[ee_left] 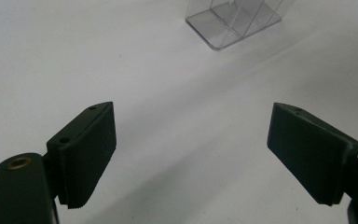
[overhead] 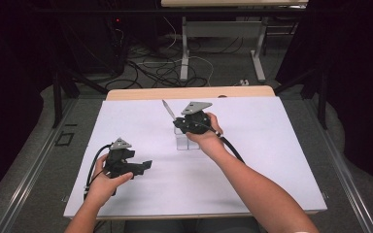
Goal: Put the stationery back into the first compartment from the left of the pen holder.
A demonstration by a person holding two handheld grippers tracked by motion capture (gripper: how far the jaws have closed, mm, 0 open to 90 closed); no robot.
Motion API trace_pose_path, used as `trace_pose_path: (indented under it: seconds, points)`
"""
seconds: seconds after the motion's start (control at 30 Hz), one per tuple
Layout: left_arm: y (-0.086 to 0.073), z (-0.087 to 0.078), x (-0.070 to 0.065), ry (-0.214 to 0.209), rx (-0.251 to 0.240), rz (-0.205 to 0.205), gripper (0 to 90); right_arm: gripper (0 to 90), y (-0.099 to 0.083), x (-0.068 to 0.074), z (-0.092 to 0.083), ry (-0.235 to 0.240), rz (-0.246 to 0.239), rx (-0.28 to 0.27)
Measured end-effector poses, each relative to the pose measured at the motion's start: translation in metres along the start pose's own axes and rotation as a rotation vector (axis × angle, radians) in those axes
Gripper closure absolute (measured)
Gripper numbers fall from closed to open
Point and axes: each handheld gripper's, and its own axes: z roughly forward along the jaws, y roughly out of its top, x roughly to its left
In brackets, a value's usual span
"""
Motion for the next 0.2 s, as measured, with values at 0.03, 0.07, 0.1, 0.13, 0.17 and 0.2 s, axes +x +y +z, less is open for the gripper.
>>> trace_pose_path:
  seconds: [0.03,0.07,0.1,0.13,0.17,0.2]
  points:
    - [0.000,0.000,0.000,0.004,-0.002,-0.002,15.2,72.8,-0.001,0.000,-0.002,-0.003,0.012,-0.005]
    - [0.000,-0.001,0.001,0.001,-0.009,-0.005,14.6,67.5,-0.002,-0.001,-0.005,-0.002,0.026,-0.021]
    - [0.001,-0.001,0.001,0.003,-0.011,-0.009,13.8,61.6,-0.003,-0.001,-0.009,-0.006,0.037,-0.042]
    - [0.001,-0.002,0.001,0.004,-0.021,-0.009,13.4,56.0,-0.002,-0.001,-0.013,-0.013,0.038,-0.045]
    - [0.001,-0.002,0.001,0.006,-0.022,-0.012,13.2,51.6,-0.002,-0.001,-0.018,-0.024,0.034,-0.047]
    - [0.001,-0.002,0.001,0.005,-0.029,-0.016,12.6,47.9,-0.002,0.000,-0.024,-0.036,0.029,-0.047]
